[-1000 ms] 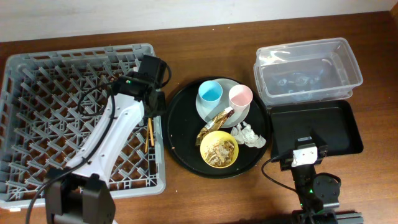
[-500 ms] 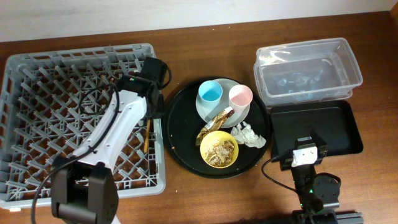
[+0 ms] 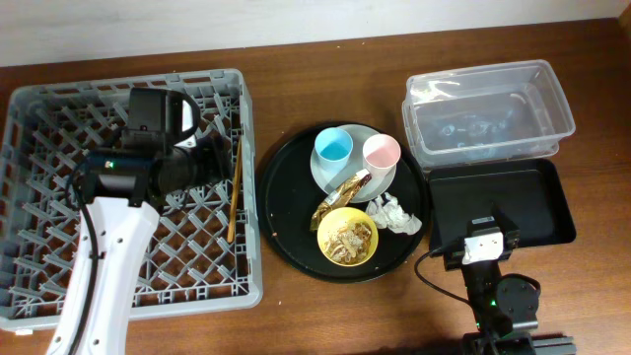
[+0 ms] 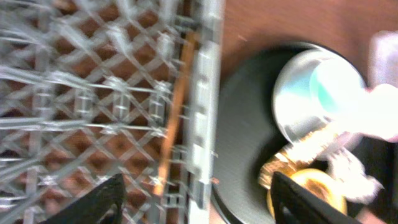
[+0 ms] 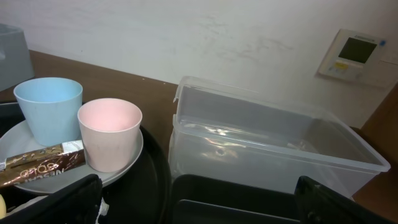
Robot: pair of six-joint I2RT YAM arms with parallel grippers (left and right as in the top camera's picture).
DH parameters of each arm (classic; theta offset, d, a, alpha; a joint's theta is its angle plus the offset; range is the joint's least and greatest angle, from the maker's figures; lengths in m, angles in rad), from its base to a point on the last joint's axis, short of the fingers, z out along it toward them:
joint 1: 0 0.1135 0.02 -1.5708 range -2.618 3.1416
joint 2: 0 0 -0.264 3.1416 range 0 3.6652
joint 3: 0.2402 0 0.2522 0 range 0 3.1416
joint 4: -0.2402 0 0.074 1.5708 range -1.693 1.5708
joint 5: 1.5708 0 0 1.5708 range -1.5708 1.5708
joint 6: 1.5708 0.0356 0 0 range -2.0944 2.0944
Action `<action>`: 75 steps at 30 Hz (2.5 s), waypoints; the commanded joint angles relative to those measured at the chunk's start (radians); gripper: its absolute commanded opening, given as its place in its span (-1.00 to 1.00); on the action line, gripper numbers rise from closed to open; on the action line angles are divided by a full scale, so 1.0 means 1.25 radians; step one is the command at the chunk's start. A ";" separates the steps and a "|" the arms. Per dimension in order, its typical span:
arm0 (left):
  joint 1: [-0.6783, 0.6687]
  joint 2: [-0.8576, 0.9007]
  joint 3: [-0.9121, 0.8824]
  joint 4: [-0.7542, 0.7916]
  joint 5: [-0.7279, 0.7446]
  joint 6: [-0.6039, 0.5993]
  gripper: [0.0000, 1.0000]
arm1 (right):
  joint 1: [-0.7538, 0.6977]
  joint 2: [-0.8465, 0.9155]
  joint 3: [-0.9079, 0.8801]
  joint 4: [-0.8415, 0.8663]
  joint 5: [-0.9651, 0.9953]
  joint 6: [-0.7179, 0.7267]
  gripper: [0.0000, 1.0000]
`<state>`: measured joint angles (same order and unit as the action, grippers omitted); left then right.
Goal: Sort waste into correct bins and load items into the dishwasher rack
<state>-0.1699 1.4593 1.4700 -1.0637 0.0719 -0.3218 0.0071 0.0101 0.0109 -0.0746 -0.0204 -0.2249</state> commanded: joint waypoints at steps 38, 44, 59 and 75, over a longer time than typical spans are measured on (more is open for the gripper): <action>0.001 -0.002 -0.001 -0.012 0.140 0.056 0.99 | 0.221 1.113 0.811 -0.707 -0.016 0.323 0.12; 0.001 -0.002 -0.001 -0.012 0.140 0.056 0.99 | 0.221 1.271 0.808 -0.627 -0.017 0.340 0.13; 0.001 -0.002 -0.001 -0.012 0.140 0.056 0.99 | 0.218 1.316 1.004 -0.773 -0.035 0.329 -0.92; 0.001 -0.002 -0.001 -0.012 0.140 0.056 0.99 | -0.053 1.458 1.163 -0.508 0.254 0.379 0.54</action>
<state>-0.1707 1.4605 1.4681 -1.0782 0.2363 -0.2684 -0.0429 1.8297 1.4677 -0.7292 0.2768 0.2367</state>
